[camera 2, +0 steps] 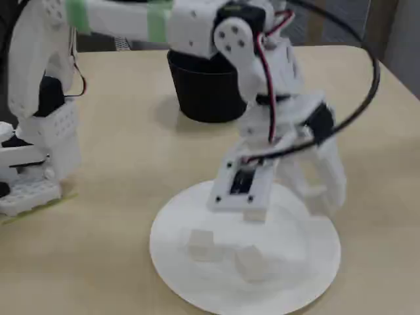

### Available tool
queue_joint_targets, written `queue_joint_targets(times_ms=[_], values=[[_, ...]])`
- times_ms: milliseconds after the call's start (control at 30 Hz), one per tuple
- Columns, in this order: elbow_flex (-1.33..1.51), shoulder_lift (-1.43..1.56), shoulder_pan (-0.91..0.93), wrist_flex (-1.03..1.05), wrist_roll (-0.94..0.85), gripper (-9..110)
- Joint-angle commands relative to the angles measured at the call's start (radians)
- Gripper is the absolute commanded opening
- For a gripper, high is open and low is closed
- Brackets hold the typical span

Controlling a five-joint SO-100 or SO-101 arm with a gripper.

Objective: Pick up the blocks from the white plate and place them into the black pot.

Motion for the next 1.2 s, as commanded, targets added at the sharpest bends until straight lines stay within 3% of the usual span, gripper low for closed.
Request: queue_joint_targets(times_ms=[0,333,533,933,1167], values=[[-0.086,0.199,-0.140,0.072,-0.153,-2],[-0.072,0.462,-0.724,0.405,-0.299,-2],[0.176,0.512,-1.020,0.212,-0.334,-2],[0.526,0.469,-1.112,-0.146,-0.322,-2],[0.532,0.439,-1.100,-0.199,-0.310,-2]])
